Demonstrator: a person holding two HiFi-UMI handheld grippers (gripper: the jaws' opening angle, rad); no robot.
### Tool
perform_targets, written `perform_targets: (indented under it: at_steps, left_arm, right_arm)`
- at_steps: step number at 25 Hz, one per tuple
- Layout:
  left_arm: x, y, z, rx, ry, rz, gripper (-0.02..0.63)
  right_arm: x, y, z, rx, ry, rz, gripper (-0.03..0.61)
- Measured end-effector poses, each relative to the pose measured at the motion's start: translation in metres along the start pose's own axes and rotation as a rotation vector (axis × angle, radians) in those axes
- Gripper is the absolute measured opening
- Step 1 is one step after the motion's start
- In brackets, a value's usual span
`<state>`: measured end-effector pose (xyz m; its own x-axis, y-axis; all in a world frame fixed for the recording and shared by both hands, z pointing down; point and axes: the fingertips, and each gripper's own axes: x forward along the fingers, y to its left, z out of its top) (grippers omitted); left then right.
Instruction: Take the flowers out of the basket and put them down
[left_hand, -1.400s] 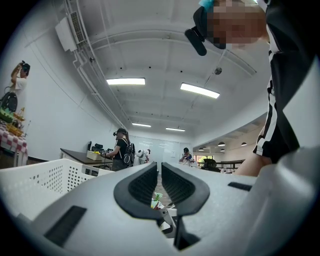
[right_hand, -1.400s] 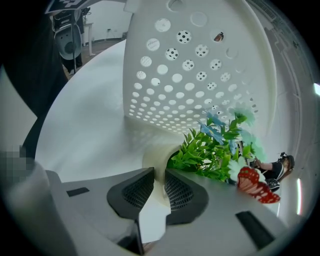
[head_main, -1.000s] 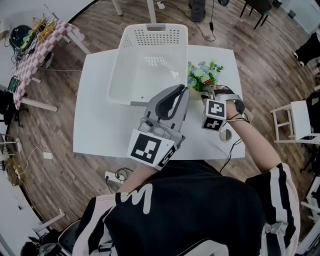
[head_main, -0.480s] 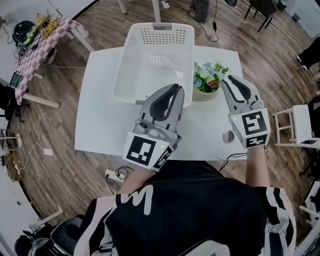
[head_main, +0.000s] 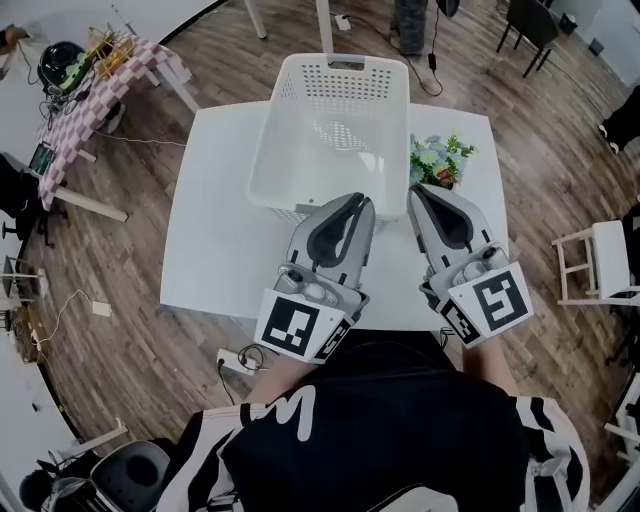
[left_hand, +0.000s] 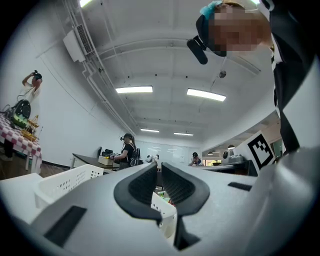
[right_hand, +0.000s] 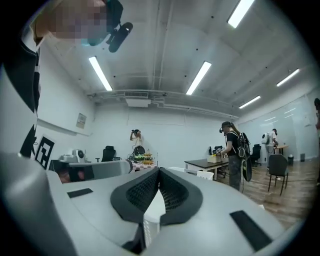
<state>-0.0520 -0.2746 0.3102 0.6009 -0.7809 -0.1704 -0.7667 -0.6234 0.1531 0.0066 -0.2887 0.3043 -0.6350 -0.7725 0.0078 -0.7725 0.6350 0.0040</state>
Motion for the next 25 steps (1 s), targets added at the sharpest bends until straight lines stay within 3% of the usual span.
perform_targets:
  at_steps: [5,13,25]
  left_arm:
    - [-0.008,-0.007,-0.009,-0.006,0.01,-0.011,0.031]
    - [-0.01,-0.046,0.01,0.053,-0.018,-0.015,0.031]
    - [-0.047,-0.186,-0.029,0.031,-0.003,0.082,0.031]
  right_arm:
    - [-0.008,0.014,0.006,-0.035,-0.041,-0.011,0.017]
    - [-0.043,0.02,0.016,-0.032,-0.067,0.026,0.017]
    - [-0.181,0.03,-0.015,-0.049,0.003,0.105,0.017]
